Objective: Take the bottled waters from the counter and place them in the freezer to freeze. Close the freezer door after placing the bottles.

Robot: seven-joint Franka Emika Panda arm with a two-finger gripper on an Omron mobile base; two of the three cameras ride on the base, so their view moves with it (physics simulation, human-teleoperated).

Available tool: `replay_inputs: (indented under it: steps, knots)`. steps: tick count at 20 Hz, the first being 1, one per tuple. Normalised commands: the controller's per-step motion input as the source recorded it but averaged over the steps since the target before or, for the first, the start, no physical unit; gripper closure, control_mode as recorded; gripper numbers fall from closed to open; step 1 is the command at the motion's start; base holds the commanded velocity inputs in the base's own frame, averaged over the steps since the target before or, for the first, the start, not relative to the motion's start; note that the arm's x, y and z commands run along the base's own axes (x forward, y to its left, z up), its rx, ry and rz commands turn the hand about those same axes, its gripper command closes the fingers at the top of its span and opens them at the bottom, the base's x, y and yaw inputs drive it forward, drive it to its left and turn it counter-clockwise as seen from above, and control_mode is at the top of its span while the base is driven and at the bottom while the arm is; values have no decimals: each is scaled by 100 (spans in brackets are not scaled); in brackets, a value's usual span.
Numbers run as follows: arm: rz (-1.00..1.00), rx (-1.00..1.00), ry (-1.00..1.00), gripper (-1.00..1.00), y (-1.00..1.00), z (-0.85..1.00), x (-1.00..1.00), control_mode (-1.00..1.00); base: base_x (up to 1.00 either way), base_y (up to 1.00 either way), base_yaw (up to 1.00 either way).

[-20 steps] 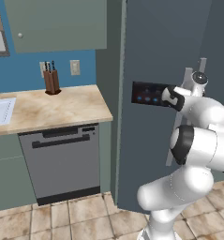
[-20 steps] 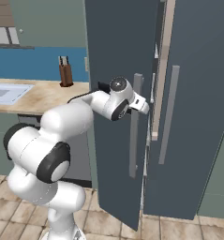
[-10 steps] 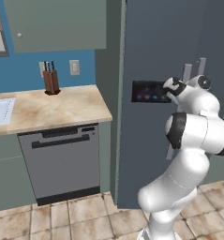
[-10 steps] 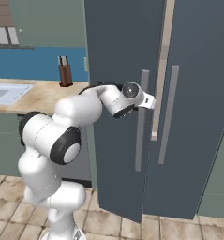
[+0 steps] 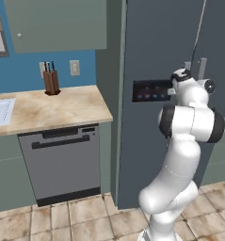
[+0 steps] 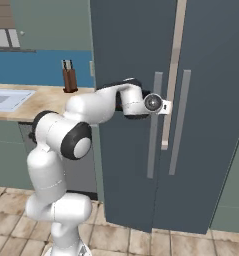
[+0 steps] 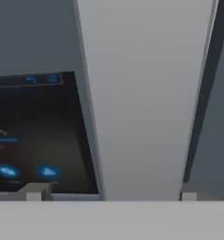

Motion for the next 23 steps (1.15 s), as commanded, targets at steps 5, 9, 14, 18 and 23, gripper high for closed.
replay_inputs:
  steps: [5, 9, 14, 18, 23]
  knots:
    - [5, -8, -1, -100, 0, 4, 61, -100, 0, 0, 0]
    - [5, -5, 1, -100, 0, 7, 68, -100, 0, 0, 0]
    - [0, -3, 3, -100, 0, 2, 58, -100, 0, 0, 0]
    - [0, -2, 7, -100, 0, 0, 54, -100, 0, 0, 0]
    - [-1, 0, 15, -100, 0, 2, 13, -100, 0, 0, 0]
